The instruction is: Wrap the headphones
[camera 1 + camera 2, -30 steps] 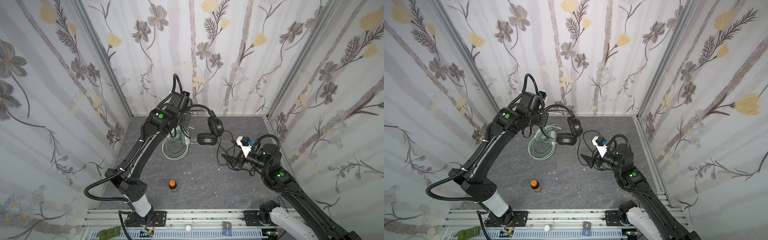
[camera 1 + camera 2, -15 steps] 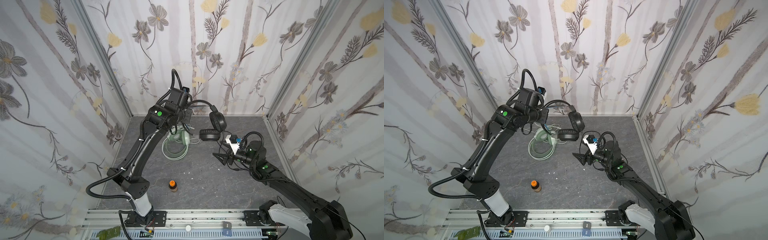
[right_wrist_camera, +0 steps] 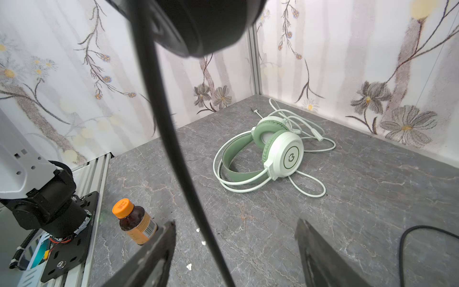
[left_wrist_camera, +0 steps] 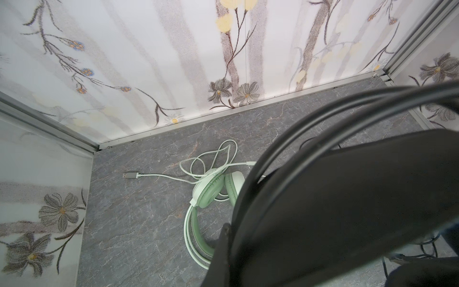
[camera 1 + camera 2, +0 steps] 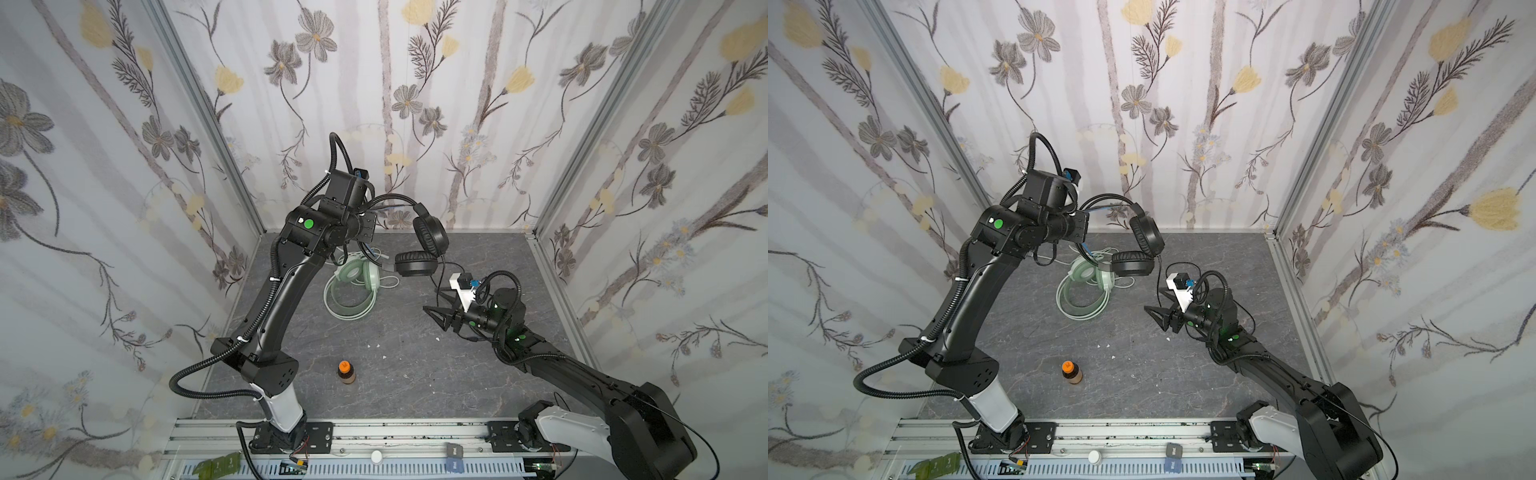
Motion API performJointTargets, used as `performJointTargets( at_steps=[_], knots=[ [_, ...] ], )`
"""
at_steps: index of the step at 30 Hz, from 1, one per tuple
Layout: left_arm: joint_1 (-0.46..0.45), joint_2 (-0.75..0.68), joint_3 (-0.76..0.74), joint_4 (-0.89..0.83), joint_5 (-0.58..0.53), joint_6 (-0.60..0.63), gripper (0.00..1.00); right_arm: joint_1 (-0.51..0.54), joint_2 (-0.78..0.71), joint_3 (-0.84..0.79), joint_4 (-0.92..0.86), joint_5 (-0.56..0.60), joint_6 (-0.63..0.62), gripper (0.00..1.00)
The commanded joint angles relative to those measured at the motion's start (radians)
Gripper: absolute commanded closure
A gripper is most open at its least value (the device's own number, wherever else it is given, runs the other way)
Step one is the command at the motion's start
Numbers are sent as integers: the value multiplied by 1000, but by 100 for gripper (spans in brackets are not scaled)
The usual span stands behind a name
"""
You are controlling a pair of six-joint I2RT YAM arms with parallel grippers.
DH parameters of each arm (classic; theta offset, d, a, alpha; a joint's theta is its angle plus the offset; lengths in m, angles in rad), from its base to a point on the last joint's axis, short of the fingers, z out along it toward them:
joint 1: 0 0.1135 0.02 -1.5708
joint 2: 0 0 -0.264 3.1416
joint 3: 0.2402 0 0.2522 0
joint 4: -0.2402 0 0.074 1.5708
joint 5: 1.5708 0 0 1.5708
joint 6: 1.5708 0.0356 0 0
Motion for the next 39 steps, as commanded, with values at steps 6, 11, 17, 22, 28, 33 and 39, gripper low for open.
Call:
performJointTargets(
  at_steps=[6,11,17,22,28,33,39],
  knots=[
    [26,4,58,-21,38,-58,100,13,87,-10,156,-14,35,23],
    [31,-4,60,-24,42,-77,100,17,153,-1,219,-23,52,23],
    [51,2,88,-37,65,-103,100,19,240,-5,306,-38,85,23],
    [64,9,100,-50,77,-118,100,20,267,-1,344,-41,95,23],
    [71,16,123,-58,83,-132,100,20,312,6,342,-41,81,26],
    [79,17,122,-57,84,-145,100,21,316,0,335,-40,74,35],
    [90,14,123,-49,93,-157,100,19,316,-9,319,-34,59,45]
  ],
)
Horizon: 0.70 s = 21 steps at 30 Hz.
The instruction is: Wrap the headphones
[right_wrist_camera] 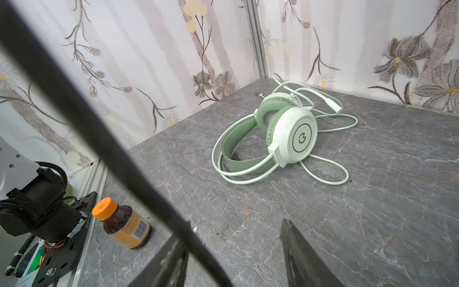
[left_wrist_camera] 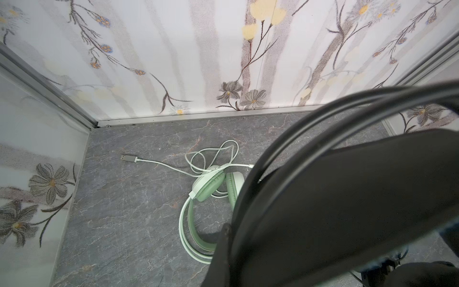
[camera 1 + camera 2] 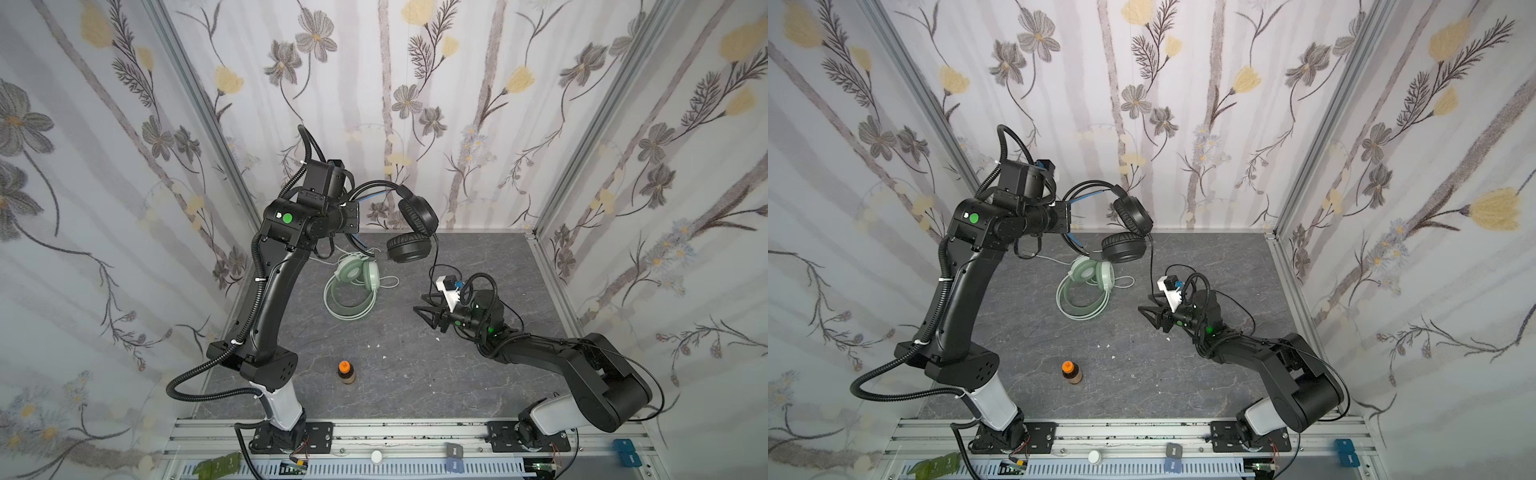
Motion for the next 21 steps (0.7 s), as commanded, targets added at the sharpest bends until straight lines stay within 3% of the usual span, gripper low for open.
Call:
performJointTargets(
  at_steps=[1,7,13,21],
  knots=[
    [7,-4,11,38,22,-43,100,0,6,-1,20,-11,-19,48],
    [16,-9,12,38,23,-52,100,-1,5,2,-9,5,-35,63],
    [27,-9,12,48,32,-60,100,-3,-10,-12,-25,14,-50,56],
    [35,-14,11,42,31,-62,100,-4,-8,-20,-35,34,-64,59]
  ],
)
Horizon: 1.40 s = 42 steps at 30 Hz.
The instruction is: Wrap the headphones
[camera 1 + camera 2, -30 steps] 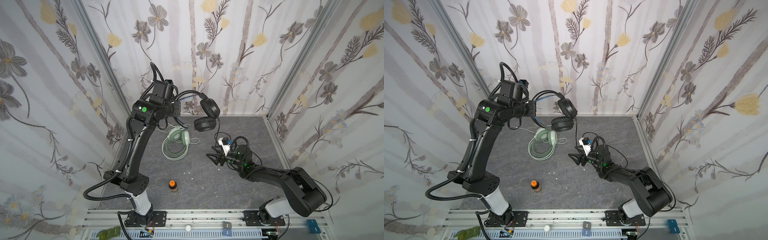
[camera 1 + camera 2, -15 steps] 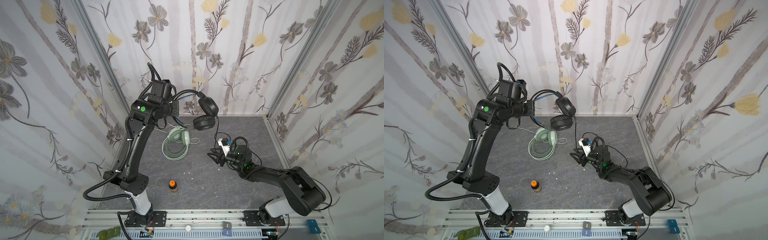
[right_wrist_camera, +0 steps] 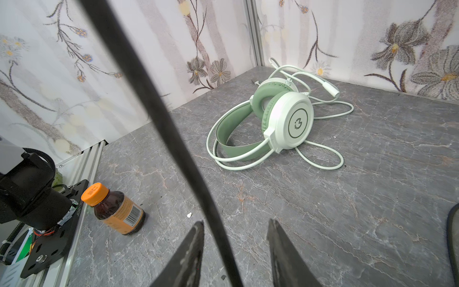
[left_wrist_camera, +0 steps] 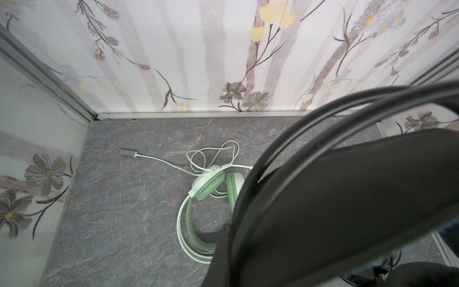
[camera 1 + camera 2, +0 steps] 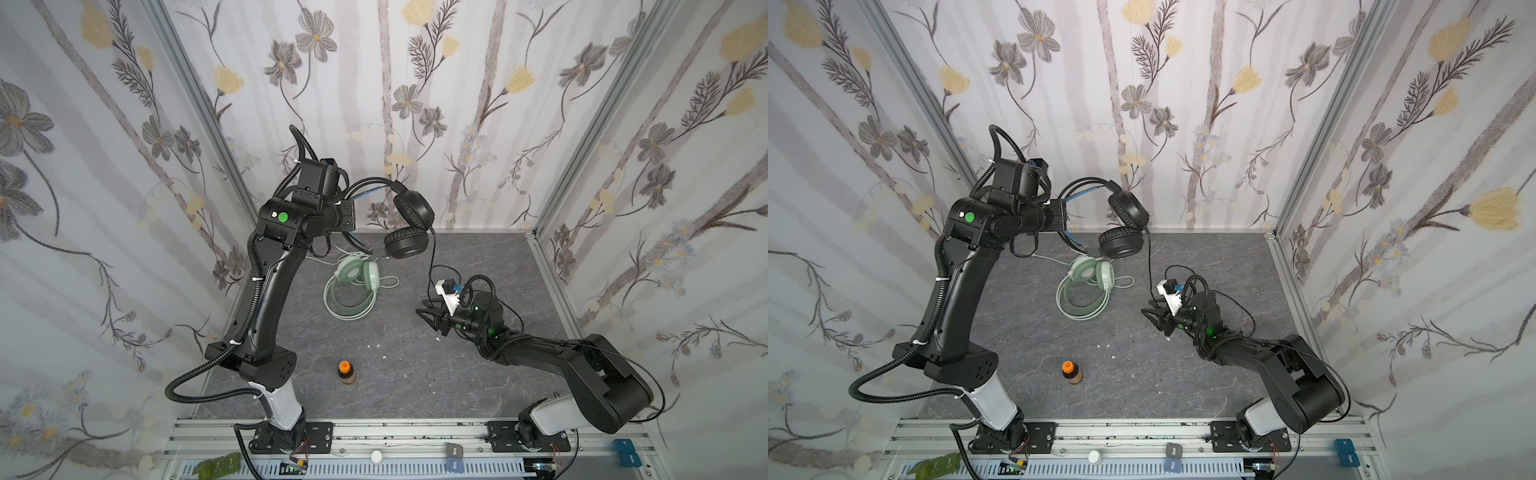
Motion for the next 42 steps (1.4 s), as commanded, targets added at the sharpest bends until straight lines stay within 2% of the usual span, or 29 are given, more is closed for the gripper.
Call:
performJointTargets(
  at_steps=[1,6,12,15,19,23,29,33,36,42],
  knots=[
    [6,-10,11,44,10,-34,100,-1,-3,-3,8,19,-19,60],
    [17,-22,-2,57,-1,-56,100,-7,-12,-8,-10,45,-25,70],
    [36,-52,-70,103,-16,-83,100,-8,-25,28,-131,102,-72,100],
    [42,-62,-103,119,-34,-91,100,-10,-109,38,-219,171,-103,100],
    [47,-78,-145,133,-98,-98,100,-10,-219,56,-387,318,-162,100],
    [46,-91,-197,144,-147,-99,100,-8,-329,116,-601,470,-270,100],
    [43,-138,-335,208,-153,-61,100,37,-456,249,-835,660,-482,100],
    [16,-170,-426,239,-164,4,100,115,-457,425,-948,776,-592,100],
    [-17,-189,-498,260,-147,61,100,180,-428,569,-1017,811,-662,100],
    [-52,-239,-650,338,11,125,100,285,-338,809,-1135,814,-784,100]
  ],
)
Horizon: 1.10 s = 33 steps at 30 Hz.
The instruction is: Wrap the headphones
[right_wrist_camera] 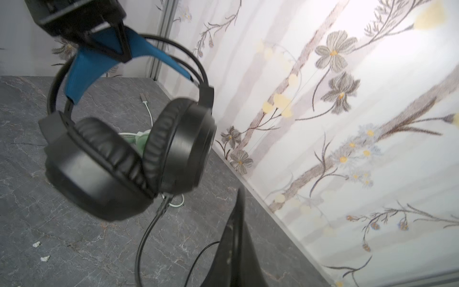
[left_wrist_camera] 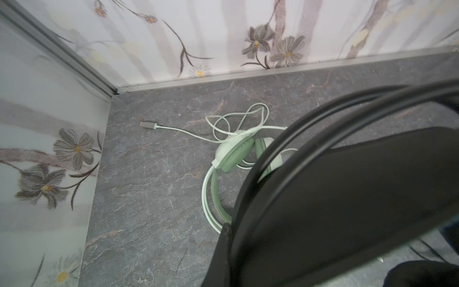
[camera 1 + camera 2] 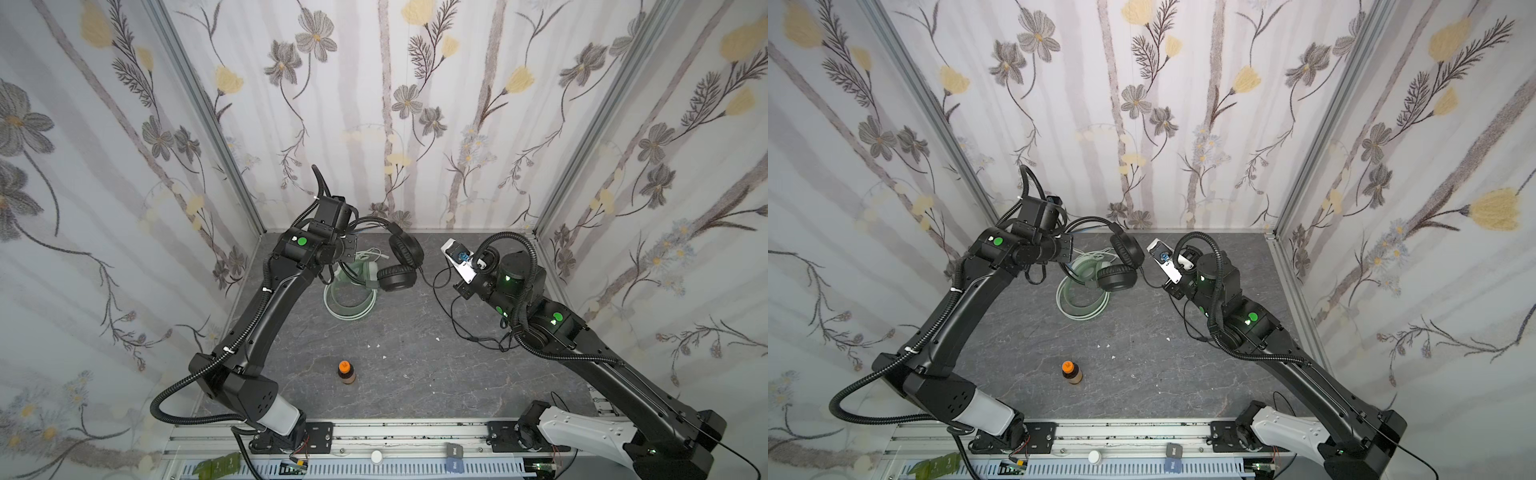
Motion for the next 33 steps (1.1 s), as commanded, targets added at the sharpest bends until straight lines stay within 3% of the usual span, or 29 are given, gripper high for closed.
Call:
performJointTargets(
  at_steps=[1,8,19,25,29,33],
  knots=[
    [-12,-29,-55,118,127,37,100,38,46,87,-105,15,-112,100],
    [-50,-52,-145,152,265,66,100,91,105,180,-148,-79,-148,95],
    [-91,-113,-226,182,433,57,100,65,255,250,-152,10,-102,88],
    [-87,-142,-249,173,478,59,100,5,266,267,-150,-25,-47,68],
    [-89,-150,-246,171,510,50,100,-15,274,264,-149,-41,-37,49],
    [-89,-158,-241,168,543,45,100,-37,284,274,-140,-66,-25,41]
  ],
)
